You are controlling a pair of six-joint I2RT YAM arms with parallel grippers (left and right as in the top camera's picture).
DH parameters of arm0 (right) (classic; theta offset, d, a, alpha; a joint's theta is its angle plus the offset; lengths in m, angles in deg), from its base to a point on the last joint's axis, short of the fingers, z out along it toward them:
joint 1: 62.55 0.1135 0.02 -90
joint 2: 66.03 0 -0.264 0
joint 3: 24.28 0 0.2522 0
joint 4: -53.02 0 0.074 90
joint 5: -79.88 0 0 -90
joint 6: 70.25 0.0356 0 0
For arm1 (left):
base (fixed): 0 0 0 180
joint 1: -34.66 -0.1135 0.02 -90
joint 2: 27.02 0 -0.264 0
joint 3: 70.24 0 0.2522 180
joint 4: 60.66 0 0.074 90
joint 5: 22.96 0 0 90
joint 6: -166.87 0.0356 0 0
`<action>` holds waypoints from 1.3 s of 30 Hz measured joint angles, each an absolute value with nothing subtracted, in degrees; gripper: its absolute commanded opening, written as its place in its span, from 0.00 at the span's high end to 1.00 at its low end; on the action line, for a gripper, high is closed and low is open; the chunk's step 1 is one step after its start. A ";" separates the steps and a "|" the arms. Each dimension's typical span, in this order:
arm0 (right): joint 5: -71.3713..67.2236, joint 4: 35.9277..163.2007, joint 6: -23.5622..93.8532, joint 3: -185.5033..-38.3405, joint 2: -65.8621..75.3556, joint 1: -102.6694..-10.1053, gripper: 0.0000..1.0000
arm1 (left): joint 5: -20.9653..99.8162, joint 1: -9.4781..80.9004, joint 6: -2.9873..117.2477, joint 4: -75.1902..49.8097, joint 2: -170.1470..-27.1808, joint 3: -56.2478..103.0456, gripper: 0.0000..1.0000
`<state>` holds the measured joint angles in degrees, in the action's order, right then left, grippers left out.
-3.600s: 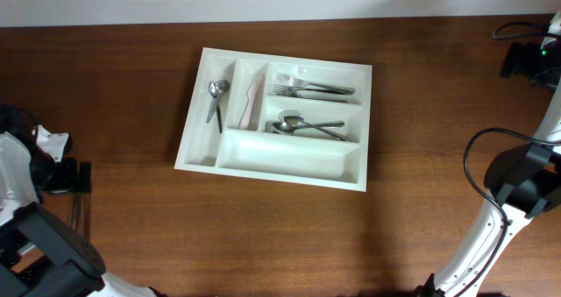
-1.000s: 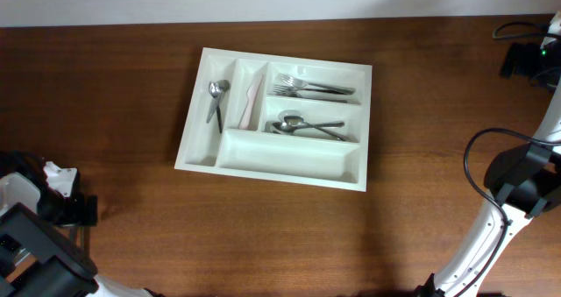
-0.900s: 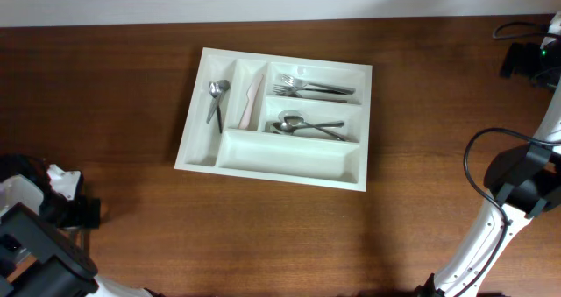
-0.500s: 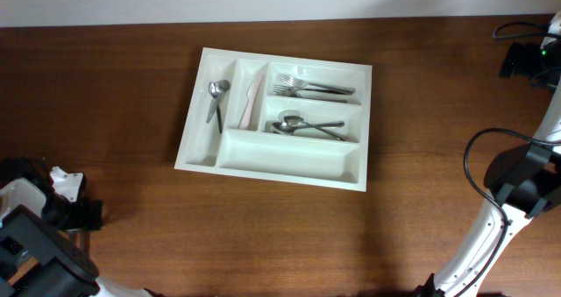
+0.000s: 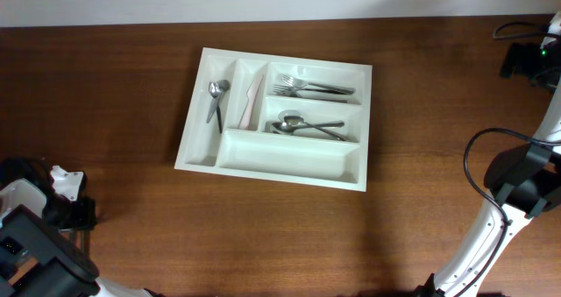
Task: Pack container
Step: 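Close the left gripper on both metal chopsticks together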
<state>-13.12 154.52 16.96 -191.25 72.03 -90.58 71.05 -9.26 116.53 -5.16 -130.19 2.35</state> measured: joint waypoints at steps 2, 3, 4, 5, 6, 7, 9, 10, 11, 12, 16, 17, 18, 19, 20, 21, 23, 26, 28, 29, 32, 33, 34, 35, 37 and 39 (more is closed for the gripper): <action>-13.12 154.52 16.96 -191.25 72.03 -90.58 0.01 | 70.70 -9.24 116.53 -5.40 -130.17 2.33 0.38; -13.12 154.52 16.98 -191.25 72.03 -90.58 0.01 | 70.59 -9.26 116.53 -5.47 -130.17 2.33 0.38; -13.12 154.52 16.98 -191.25 72.03 -90.58 0.01 | 70.55 -9.26 116.53 -5.49 -130.17 2.33 0.38; -13.12 154.52 16.94 -191.25 72.03 -90.58 0.01 | 70.40 -9.26 116.53 -5.60 -130.19 2.33 0.39; -13.12 154.52 16.96 -191.25 72.03 -90.58 0.01 | 70.27 -9.26 116.53 -5.62 -130.19 2.33 0.39; -13.12 154.50 16.98 -191.25 72.03 -90.58 0.01 | 70.16 -9.26 116.53 -5.64 -130.19 2.33 0.39; -13.12 154.50 16.98 -191.25 72.03 -90.58 0.01 | 70.00 -9.26 116.53 -5.71 -130.17 2.33 0.39; -13.12 154.50 17.00 -191.25 72.03 -90.58 0.01 | 69.96 -9.26 116.53 -5.75 -130.19 2.33 0.39; -13.12 154.52 16.96 -191.25 72.03 -90.58 0.01 | 69.92 -9.26 116.53 -5.77 -130.19 2.33 0.39; -13.12 154.52 16.96 -191.25 72.03 -90.58 0.01 | 69.83 -9.26 116.53 -5.77 -130.19 2.33 0.40; -13.12 154.52 16.98 -191.25 72.03 -90.58 0.01 | 69.37 -9.26 116.53 -5.71 -130.26 2.33 0.46; -13.12 154.50 17.00 -191.25 72.03 -90.58 0.01 | 69.30 -9.26 116.53 -5.71 -130.30 2.33 0.47; -13.12 154.50 16.96 -191.25 72.03 -90.58 0.01 | 69.13 -9.26 116.55 -5.64 -130.30 2.33 0.47; -13.12 154.52 16.94 -191.25 72.03 -90.58 0.01 | 68.93 -9.26 116.55 -5.60 -130.37 2.33 0.48; -13.12 154.52 16.96 -191.25 72.03 -90.58 0.01 | 68.89 -9.26 116.53 -5.58 -130.37 2.33 0.51; -13.12 154.52 16.94 -191.25 72.03 -90.58 0.01 | 68.76 -9.24 116.50 -5.58 -130.41 2.33 0.53; -13.12 154.52 17.00 -191.25 72.03 -90.58 0.01 | 68.50 -9.24 116.53 -5.71 -130.41 2.33 0.61; -13.12 154.50 16.98 -191.25 72.03 -90.58 0.01 | 68.01 -9.24 116.46 -6.08 -130.45 2.33 0.69; -13.12 154.52 16.96 -191.25 72.03 -90.58 0.01 | 67.82 -9.24 116.35 -6.32 -130.48 2.33 0.78; -13.12 154.52 16.96 -191.25 72.03 -90.58 0.01 | 67.77 -9.24 116.40 -6.52 -130.52 2.33 0.80; -13.12 154.50 16.96 -191.25 72.03 -90.58 0.01 | 67.62 -9.24 116.33 -6.67 -130.52 2.33 0.88; -13.12 154.52 17.00 -191.25 72.03 -90.58 0.01 | 67.64 -9.24 116.31 -6.76 -130.52 2.33 0.93; -13.12 154.52 16.96 -191.25 72.03 -90.58 0.01 | 67.62 -9.24 116.33 -6.78 -130.52 2.33 0.97; -13.12 154.52 16.98 -191.25 72.03 -90.58 0.01 | 67.64 -9.24 116.29 -6.87 -130.52 2.33 0.98; -13.12 154.52 16.94 -191.25 72.03 -90.58 0.01 | 67.62 -9.24 116.26 -6.91 -130.52 2.33 0.98; -13.12 154.52 16.96 -191.25 72.03 -90.58 0.01 | 67.62 -9.24 116.09 -6.91 -130.52 2.37 0.98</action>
